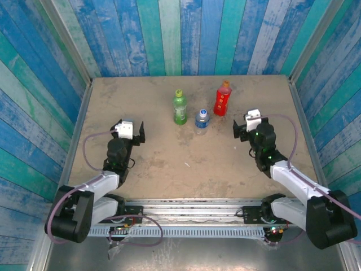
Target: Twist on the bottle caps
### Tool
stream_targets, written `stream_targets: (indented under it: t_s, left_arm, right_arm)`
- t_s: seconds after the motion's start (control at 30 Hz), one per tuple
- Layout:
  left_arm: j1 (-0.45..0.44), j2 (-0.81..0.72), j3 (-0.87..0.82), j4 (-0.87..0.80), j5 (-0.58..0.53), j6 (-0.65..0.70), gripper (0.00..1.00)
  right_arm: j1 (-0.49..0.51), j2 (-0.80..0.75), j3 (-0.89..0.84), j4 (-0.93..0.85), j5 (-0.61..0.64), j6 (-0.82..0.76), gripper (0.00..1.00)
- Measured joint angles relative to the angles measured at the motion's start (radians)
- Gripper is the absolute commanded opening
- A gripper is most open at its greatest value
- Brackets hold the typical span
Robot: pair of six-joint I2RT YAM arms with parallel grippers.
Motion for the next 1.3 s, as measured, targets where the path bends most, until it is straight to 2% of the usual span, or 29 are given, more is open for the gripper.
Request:
stream_targets:
  t_s: [0.17, 0.37, 0.47, 0.6, 0.7, 1.3]
  left_arm:
    - [0.059, 0.124, -0.011, 0.103, -0.009, -0.001, 0.94]
    - [0.121, 0.282, -0.006, 0.199, 0.021, -0.022, 0.94]
    - [0.157, 0.344, 0.037, 0.177, 0.054, -0.045, 0.94]
    - [0.203, 0.354, 0.085, 0.172, 0.074, -0.080, 0.94]
    - [0.205, 0.354, 0.089, 0.169, 0.082, -0.091, 0.94]
    - [0.205, 0.354, 0.089, 0.164, 0.096, -0.106, 0.94]
  right_arm:
    - [-0.068, 0.113, -0.066, 0.124, -0.002, 0.003, 1.00]
    - [-0.140, 0.248, -0.066, 0.240, -0.039, 0.014, 1.00]
    - [-0.167, 0.311, -0.061, 0.303, -0.068, 0.024, 1.00]
    - [-0.192, 0.403, -0.060, 0.373, -0.089, 0.038, 1.00]
    - [-0.195, 0.432, -0.034, 0.354, -0.092, 0.046, 1.00]
    - [-0.195, 0.434, 0.006, 0.349, -0.095, 0.050, 1.00]
